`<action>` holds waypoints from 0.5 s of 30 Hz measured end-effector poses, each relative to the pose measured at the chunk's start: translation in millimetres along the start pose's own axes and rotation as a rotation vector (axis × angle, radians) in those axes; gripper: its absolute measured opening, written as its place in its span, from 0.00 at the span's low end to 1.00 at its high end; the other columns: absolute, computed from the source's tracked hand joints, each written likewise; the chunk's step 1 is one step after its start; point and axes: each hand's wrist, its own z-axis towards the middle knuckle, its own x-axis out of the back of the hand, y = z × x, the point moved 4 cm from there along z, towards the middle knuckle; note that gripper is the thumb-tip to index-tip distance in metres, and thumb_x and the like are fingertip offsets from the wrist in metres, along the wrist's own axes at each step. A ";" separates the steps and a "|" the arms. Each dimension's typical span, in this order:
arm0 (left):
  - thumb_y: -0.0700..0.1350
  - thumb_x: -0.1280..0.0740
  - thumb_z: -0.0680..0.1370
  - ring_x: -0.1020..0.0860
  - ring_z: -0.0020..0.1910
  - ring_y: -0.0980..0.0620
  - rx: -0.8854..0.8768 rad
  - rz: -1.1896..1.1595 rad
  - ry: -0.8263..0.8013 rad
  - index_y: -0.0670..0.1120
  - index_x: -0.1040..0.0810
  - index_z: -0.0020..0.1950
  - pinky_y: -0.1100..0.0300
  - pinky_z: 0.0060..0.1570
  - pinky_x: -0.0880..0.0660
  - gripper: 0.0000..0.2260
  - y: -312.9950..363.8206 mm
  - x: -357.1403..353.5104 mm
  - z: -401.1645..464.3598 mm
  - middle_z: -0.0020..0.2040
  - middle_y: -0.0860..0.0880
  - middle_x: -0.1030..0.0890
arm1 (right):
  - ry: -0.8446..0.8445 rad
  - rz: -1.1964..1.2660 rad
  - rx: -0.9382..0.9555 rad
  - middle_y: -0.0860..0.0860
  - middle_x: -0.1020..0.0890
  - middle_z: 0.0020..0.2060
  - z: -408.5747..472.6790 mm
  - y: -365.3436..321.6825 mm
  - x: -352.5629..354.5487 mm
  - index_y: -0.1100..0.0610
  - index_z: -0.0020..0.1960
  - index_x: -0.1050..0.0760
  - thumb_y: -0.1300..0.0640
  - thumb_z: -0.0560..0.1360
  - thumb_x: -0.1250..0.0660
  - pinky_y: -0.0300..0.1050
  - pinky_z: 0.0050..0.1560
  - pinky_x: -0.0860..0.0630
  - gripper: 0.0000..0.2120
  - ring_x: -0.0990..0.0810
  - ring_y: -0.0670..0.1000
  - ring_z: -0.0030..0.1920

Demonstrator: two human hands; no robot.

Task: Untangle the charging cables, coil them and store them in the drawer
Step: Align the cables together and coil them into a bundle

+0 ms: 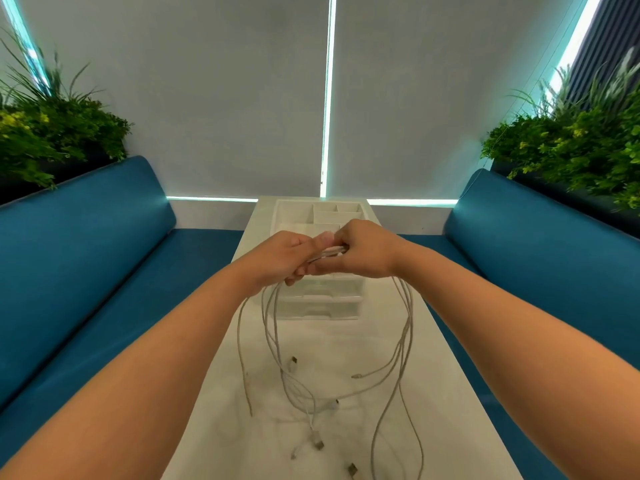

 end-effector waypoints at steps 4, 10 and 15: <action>0.68 0.42 0.74 0.32 0.31 0.56 0.003 0.064 0.003 0.47 0.26 0.39 0.60 0.45 0.28 0.24 -9.0 8.6 -2.3 0.30 0.53 0.30 | 0.098 0.221 -0.006 0.46 0.34 0.21 -6.9 11.3 8.1 0.60 0.34 0.22 0.43 0.74 0.32 0.32 0.26 0.38 0.21 0.37 0.43 0.23; 0.60 0.44 0.81 0.37 0.27 0.58 -0.098 -0.080 0.156 0.47 0.30 0.43 0.64 0.29 0.36 0.18 -11.8 6.9 -0.9 0.30 0.55 0.34 | 0.333 0.655 -0.119 0.51 0.38 0.25 -10.7 24.5 23.4 0.58 0.31 0.27 0.44 0.74 0.31 0.41 0.25 0.43 0.20 0.43 0.48 0.26; 0.63 0.46 0.80 0.39 0.27 0.57 -0.069 -0.194 0.167 0.47 0.26 0.44 0.65 0.27 0.39 0.21 -8.8 0.9 1.2 0.30 0.53 0.35 | 0.358 0.745 -0.145 0.48 0.38 0.22 -12.4 23.4 22.8 0.56 0.30 0.28 0.45 0.75 0.32 0.41 0.26 0.43 0.21 0.43 0.47 0.24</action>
